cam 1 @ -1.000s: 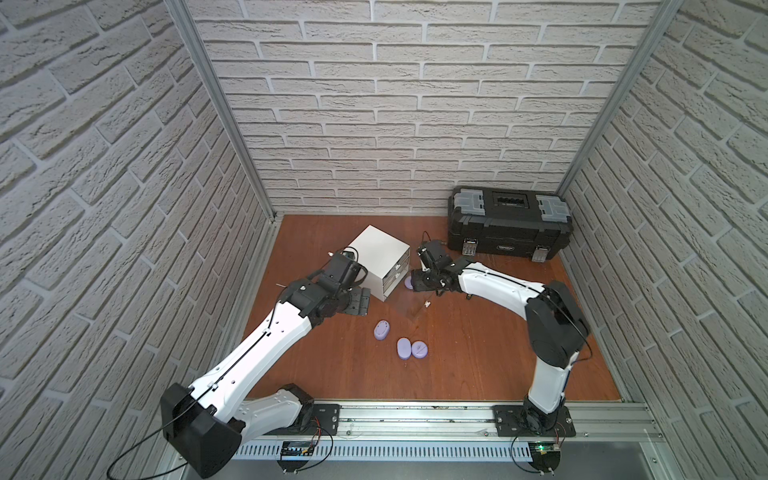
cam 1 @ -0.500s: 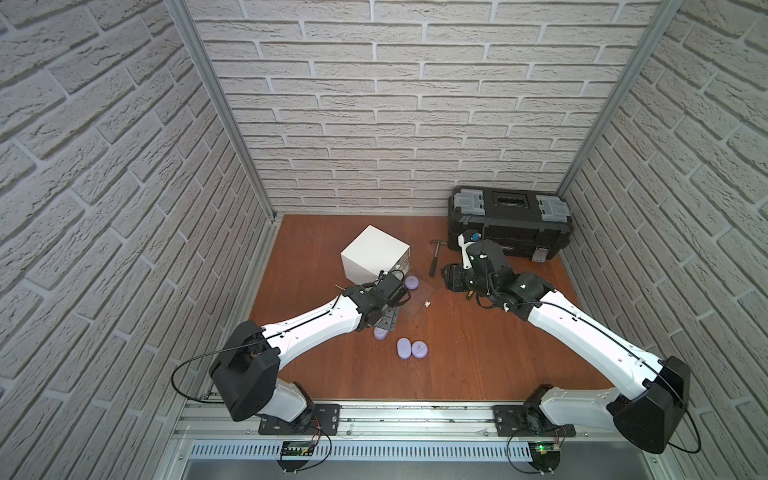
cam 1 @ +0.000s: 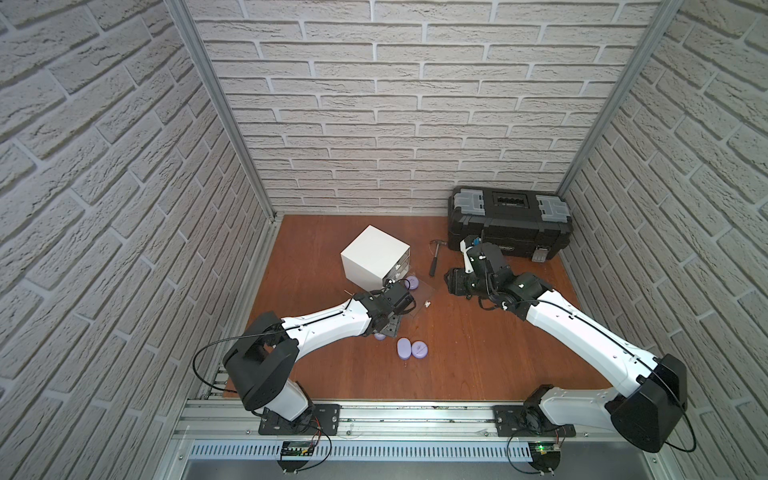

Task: Put the bluetooth earphones in the drawer according to color
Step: Pick up the Bluetooth earphone from the center of the board.

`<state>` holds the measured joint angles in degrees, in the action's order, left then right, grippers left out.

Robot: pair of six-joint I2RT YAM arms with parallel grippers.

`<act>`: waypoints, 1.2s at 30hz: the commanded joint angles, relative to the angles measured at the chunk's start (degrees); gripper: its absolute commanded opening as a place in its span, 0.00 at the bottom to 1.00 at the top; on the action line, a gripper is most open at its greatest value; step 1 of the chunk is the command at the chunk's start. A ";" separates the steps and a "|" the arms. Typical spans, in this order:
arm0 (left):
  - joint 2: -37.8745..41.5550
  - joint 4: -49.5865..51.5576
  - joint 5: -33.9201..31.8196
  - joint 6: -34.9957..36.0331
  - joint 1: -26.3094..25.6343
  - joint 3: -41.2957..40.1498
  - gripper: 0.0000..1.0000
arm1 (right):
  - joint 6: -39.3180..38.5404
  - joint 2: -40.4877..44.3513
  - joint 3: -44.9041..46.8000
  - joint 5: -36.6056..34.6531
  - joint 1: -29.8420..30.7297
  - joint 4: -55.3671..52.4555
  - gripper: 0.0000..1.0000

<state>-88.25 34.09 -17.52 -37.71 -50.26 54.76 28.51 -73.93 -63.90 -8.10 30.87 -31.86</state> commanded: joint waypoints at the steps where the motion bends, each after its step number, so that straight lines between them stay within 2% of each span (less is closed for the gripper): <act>1: -0.17 -1.42 1.30 -0.32 0.34 -1.55 0.71 | 0.45 -0.16 0.97 0.73 -0.37 2.50 0.63; 19: -1.89 -5.17 6.30 0.19 2.41 -4.94 0.73 | 0.81 -1.40 0.57 1.87 -0.47 1.70 0.63; 36: -3.14 -4.92 7.97 1.51 3.06 -4.82 0.56 | 0.67 -1.33 1.06 1.79 -0.65 1.99 0.62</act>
<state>-90.83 29.54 -9.98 -36.88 -47.57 50.50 28.77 -75.40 -63.40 -6.33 30.68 -31.53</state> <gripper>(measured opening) 0.567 0.624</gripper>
